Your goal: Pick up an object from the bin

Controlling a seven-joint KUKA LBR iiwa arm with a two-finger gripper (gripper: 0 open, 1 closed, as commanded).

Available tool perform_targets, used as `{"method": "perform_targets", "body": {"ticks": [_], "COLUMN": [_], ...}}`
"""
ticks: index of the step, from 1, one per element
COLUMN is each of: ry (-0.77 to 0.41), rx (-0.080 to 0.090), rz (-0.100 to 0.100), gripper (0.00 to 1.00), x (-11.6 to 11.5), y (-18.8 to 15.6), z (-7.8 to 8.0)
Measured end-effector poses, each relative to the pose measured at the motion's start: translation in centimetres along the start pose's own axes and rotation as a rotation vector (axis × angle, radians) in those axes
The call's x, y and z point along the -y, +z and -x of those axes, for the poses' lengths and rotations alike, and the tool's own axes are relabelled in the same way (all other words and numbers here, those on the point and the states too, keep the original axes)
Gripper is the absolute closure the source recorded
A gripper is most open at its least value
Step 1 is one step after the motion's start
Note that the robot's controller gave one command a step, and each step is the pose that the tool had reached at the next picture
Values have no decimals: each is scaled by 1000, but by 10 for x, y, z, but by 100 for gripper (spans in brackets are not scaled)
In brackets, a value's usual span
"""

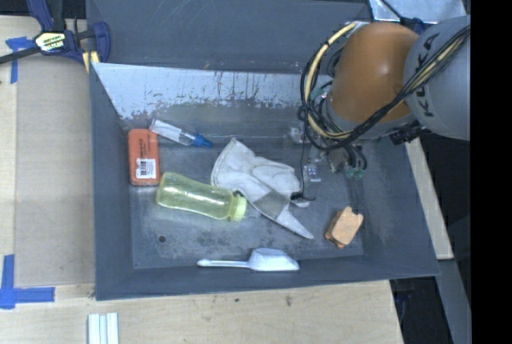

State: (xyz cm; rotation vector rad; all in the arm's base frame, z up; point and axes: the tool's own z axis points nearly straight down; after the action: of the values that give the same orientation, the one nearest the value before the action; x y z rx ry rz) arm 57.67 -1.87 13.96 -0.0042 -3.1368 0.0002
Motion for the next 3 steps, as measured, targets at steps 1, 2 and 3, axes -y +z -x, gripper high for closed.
{"method": "perform_targets", "body": {"ticks": [1, 2, 3], "ry": [0, -33, -14], "rx": [8, 14, 7], "rz": [0, -1, 1], "gripper": [0, 0, 100], "x": [0, -22, -46], "y": [-5, 42, 67], "z": [2, 3, 8]}}
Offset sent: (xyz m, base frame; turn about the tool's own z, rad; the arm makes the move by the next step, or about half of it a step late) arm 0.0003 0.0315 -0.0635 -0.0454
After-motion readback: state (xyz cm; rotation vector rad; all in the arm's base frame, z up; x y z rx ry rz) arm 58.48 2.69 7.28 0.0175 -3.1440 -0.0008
